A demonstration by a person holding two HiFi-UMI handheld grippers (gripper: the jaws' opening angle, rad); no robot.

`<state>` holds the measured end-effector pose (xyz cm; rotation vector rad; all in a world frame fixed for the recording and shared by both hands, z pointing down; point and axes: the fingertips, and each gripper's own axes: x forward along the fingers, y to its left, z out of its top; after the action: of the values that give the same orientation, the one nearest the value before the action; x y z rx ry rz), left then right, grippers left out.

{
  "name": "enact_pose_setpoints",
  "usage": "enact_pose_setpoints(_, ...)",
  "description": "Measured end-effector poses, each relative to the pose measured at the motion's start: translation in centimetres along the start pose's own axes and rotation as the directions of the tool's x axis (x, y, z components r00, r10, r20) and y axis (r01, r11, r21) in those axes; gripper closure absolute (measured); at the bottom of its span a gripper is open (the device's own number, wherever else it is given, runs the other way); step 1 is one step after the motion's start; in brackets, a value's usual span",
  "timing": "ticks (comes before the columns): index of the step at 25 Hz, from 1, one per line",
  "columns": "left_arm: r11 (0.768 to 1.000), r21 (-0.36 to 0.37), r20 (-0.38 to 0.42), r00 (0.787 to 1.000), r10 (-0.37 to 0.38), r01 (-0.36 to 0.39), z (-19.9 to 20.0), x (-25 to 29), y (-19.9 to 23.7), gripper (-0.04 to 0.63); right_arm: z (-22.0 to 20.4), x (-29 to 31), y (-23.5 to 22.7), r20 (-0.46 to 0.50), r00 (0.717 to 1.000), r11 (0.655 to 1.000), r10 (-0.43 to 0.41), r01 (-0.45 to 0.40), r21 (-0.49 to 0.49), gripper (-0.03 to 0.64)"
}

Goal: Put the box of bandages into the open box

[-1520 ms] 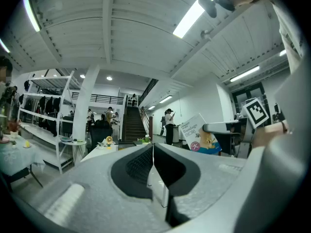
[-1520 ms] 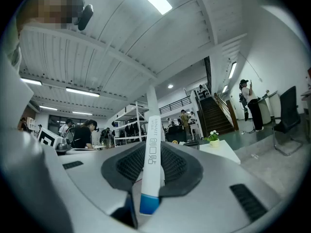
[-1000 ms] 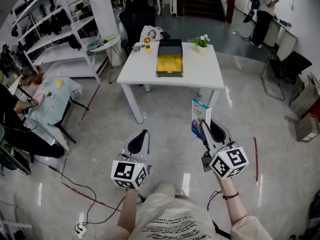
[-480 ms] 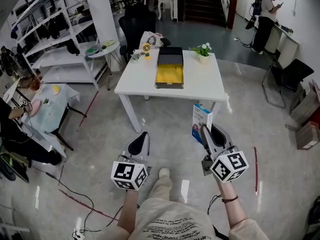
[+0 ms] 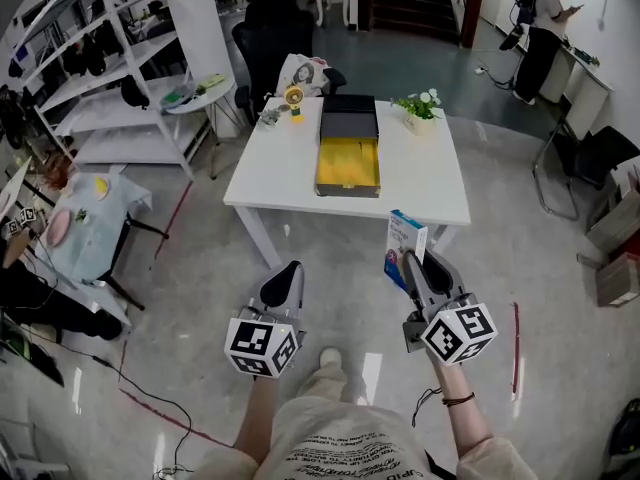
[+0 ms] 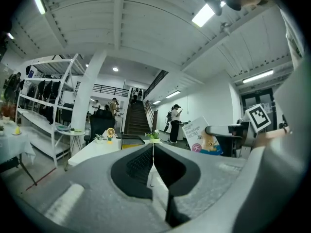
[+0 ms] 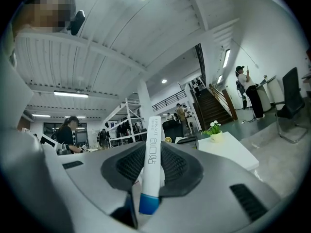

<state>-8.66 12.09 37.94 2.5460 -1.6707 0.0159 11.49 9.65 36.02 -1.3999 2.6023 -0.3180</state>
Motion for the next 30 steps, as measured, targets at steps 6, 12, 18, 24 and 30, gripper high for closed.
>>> enact_pose_setpoints(6,1.0,-0.014,-0.026,0.999,-0.019,0.019,0.2,6.3,5.1,0.572,-0.3,7.0,-2.7,-0.016,0.999,0.999,-0.028,0.028,0.021,0.525)
enact_pose_setpoints(12,0.998,-0.021,-0.031,0.998,-0.056,0.056,0.2,11.5,7.7,0.572,-0.3,11.9,-5.1,-0.022,0.999,0.999,-0.042,0.042,0.035,0.525)
enact_pose_setpoints(18,0.997,-0.033,-0.05,0.996,-0.077,0.075,-0.4,15.0,9.2,0.572,-0.5,15.2,-6.9,-0.026,0.999,0.997,-0.048,0.049,0.055,0.525)
enact_pose_setpoints(24,0.997,-0.046,-0.056,0.996,-0.069,0.066,-0.6,18.1,11.2,0.572,-0.9,18.6,-9.0,-0.038,0.998,0.994,-0.05,0.053,0.099,0.525)
enact_pose_setpoints(30,0.997,-0.059,-0.067,0.997,-0.046,0.042,-0.9,22.3,13.6,0.572,-1.3,23.6,-11.4,-0.058,0.998,0.989,-0.018,0.026,0.145,0.525)
